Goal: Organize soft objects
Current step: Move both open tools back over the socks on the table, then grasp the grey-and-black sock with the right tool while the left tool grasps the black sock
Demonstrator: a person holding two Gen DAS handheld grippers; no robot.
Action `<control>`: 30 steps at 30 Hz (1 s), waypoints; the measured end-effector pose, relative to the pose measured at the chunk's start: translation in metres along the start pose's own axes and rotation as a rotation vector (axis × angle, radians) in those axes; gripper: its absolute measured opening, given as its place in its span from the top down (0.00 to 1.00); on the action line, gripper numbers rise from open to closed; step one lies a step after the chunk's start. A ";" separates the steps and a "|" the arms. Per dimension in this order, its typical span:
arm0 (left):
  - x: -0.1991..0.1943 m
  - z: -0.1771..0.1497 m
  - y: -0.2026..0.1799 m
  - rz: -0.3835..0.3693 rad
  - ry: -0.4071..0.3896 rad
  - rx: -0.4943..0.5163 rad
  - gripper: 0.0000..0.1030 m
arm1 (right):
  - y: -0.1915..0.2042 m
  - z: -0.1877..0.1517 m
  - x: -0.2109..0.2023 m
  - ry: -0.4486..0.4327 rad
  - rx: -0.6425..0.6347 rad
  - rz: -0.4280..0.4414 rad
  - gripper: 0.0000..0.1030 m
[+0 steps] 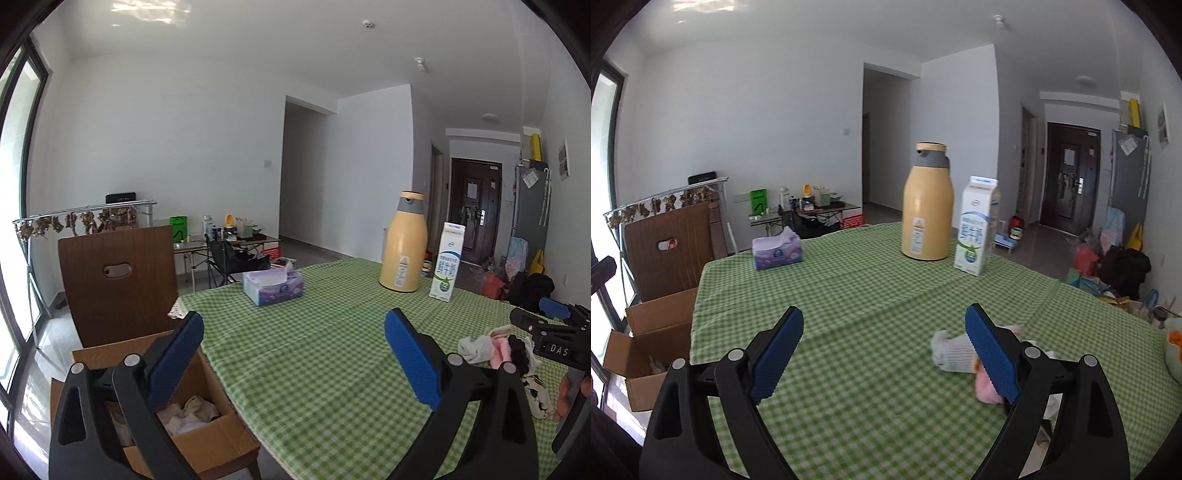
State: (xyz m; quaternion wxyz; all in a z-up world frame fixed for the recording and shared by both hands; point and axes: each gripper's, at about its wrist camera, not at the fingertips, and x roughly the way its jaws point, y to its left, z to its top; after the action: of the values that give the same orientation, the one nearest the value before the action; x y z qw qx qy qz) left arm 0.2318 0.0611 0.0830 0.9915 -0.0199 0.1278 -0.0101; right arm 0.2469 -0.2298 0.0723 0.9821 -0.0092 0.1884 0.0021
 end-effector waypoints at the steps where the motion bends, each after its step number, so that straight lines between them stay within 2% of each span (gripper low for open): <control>1: 0.004 -0.002 -0.008 -0.017 0.006 0.005 0.08 | -0.007 -0.001 -0.002 0.006 0.001 -0.017 0.17; 9: 0.032 -0.017 -0.074 -0.161 0.067 0.033 0.08 | -0.088 -0.026 -0.030 0.060 0.043 -0.185 0.17; 15: 0.049 -0.024 -0.114 -0.229 0.098 0.067 0.08 | -0.139 -0.048 -0.039 0.169 0.117 -0.283 0.17; 17: 0.056 -0.028 -0.123 -0.239 0.120 0.078 0.08 | -0.146 -0.056 -0.029 0.252 0.139 -0.286 0.17; 19: 0.065 -0.032 -0.130 -0.243 0.154 0.087 0.08 | -0.149 -0.071 -0.014 0.375 0.149 -0.267 0.17; 22: 0.076 -0.042 -0.139 -0.251 0.197 0.093 0.08 | -0.143 -0.096 0.004 0.478 0.181 -0.167 0.17; 29: 0.083 -0.054 -0.159 -0.274 0.249 0.143 0.08 | -0.122 -0.119 0.034 0.527 0.173 -0.131 0.17; 30: 0.086 -0.057 -0.163 -0.277 0.260 0.152 0.08 | -0.120 -0.122 0.038 0.538 0.167 -0.127 0.21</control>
State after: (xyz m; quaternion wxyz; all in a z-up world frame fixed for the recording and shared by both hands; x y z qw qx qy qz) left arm 0.2980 -0.1057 0.0134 0.9544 0.0392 0.2497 -0.1586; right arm 0.2377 -0.3525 -0.0525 0.8922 0.0599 0.4409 -0.0775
